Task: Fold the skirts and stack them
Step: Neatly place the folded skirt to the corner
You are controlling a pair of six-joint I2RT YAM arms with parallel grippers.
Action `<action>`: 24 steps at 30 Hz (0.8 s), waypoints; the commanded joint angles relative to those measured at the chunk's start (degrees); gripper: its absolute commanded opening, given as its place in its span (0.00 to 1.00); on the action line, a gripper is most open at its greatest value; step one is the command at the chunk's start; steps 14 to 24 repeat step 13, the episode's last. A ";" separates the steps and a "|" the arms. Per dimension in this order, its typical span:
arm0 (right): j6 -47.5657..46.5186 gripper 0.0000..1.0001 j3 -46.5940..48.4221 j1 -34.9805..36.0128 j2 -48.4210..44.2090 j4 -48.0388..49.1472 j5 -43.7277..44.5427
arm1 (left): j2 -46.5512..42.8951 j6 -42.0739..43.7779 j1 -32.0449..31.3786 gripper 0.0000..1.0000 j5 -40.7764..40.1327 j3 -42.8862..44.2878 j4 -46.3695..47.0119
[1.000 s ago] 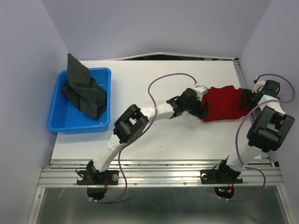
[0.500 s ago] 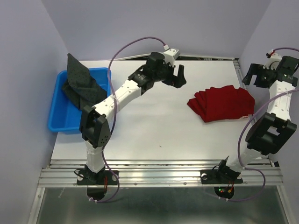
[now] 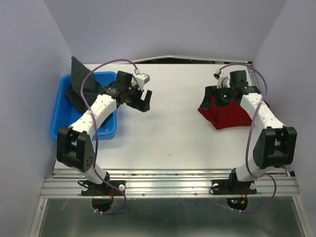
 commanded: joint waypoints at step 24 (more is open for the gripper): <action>0.80 1.00 -14.22 4.81 -10.34 3.64 1.47 | -7.09 4.82 -0.89 0.99 -3.71 -4.62 1.85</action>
